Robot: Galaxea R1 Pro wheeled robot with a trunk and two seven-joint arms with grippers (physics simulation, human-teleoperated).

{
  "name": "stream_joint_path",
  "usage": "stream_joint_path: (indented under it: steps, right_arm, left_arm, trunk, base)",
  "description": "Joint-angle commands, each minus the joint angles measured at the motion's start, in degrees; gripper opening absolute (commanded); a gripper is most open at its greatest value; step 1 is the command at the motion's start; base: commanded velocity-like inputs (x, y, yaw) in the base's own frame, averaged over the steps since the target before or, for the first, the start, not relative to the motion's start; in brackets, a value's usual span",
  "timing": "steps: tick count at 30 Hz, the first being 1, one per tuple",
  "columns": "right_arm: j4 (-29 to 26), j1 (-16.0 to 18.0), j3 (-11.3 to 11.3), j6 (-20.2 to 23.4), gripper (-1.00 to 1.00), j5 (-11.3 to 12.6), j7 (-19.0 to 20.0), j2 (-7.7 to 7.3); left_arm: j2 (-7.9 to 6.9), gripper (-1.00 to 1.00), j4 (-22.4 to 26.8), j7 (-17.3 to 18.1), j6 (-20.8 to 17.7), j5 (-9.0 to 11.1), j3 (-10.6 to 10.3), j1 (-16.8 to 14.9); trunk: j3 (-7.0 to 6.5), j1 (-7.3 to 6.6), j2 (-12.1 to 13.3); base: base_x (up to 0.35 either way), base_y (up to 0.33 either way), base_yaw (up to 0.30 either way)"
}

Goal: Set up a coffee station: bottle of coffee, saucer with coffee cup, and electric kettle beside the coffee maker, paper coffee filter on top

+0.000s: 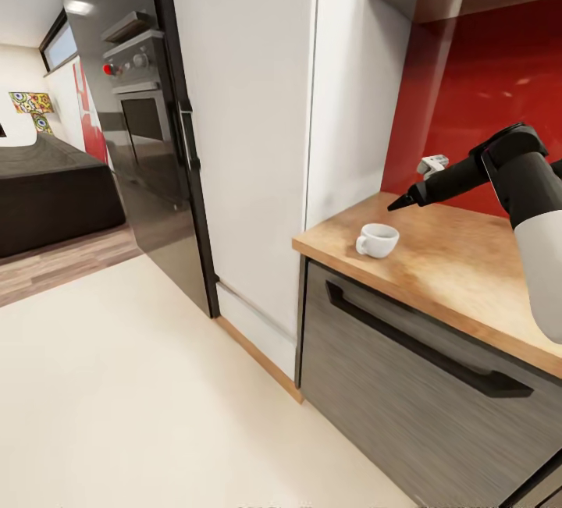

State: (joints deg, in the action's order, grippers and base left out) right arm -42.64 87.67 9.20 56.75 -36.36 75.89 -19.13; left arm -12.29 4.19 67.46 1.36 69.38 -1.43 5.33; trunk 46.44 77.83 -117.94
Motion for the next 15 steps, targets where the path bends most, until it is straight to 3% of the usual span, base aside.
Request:
stream_joint_path:
  steps: [1,4,11,15]
  right_arm:
    - [-0.08,0.05,0.12,0.37,1.00,-0.55,0.57,-0.03]
    - [-0.08,0.05,0.12,0.37,1.00,-0.55,0.57,-0.03]
    - [-0.08,0.05,0.12,0.37,1.00,-0.55,0.57,-0.03]
    - [-0.08,0.05,0.12,0.37,1.00,-0.55,0.57,-0.03]
  left_arm:
    - [-0.01,1.00,0.12,0.04,0.14,0.14,-0.15,0.03]
    - [-0.01,1.00,0.12,0.04,0.14,0.14,-0.15,0.03]
    - [-0.01,1.00,0.12,0.04,0.14,0.14,-0.16,0.03]
    - [-0.01,1.00,0.12,0.04,0.14,0.14,-0.15,0.03]
  trunk:
    - [0.23,0.22,-0.44]
    - [0.77,0.88,-1.64]
    - [0.77,0.88,-1.64]
    - [1.49,1.76,-3.24]
  base:
    - [0.000,0.000,0.000]
    - [0.000,0.000,0.000]
    - [0.000,0.000,0.000]
    - [0.000,0.000,0.000]
